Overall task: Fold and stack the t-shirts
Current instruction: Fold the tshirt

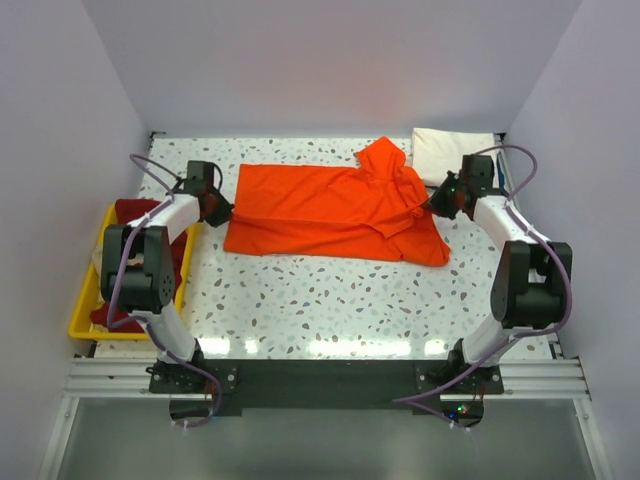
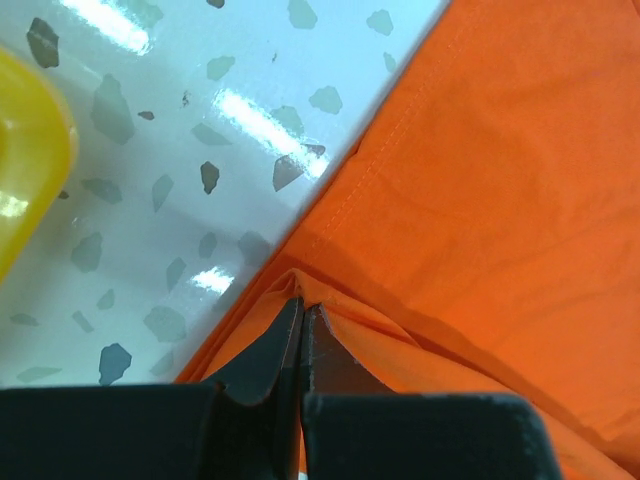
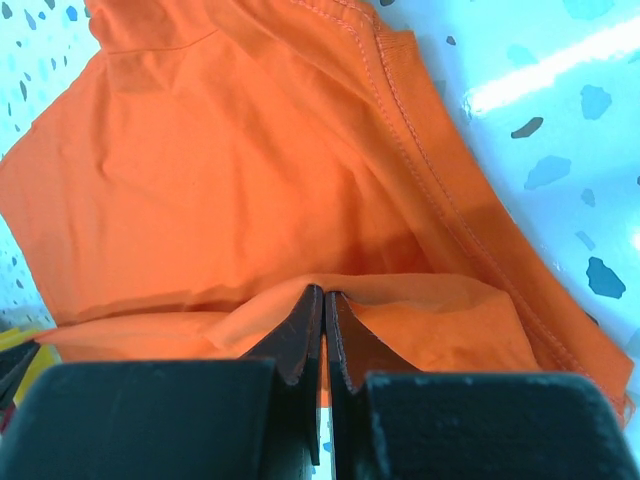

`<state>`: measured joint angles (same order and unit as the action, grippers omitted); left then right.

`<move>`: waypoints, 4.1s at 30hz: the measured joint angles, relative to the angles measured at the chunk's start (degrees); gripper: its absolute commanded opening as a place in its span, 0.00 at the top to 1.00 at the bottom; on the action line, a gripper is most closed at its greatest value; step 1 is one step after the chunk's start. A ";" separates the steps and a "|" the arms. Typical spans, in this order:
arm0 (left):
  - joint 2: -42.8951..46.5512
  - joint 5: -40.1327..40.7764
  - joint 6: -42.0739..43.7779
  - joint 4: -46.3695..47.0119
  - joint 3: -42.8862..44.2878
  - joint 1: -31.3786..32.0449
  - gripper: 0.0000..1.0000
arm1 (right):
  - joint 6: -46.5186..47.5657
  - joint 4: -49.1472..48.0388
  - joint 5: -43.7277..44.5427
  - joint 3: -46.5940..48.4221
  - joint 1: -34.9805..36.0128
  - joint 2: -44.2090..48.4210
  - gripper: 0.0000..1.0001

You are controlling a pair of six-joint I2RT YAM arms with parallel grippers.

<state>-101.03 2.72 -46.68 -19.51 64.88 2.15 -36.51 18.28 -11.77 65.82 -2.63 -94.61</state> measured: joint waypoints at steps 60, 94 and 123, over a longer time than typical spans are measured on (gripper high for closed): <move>18.47 2.12 -8.28 21.70 -32.46 2.32 0.61 | -1.01 -0.22 8.02 -26.01 -0.87 15.32 0.36; 35.12 8.87 -7.74 7.58 -34.82 2.84 1.00 | -0.26 13.90 13.81 -21.11 -4.02 26.08 1.00; 49.13 0.42 -1.42 -1.51 -33.16 2.84 0.41 | 1.75 15.19 4.24 -28.59 -1.77 39.76 0.50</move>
<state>-51.90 3.14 -48.10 -21.02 31.73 4.99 -34.76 33.47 -7.53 37.23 -4.40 -54.85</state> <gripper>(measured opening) 0.595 0.505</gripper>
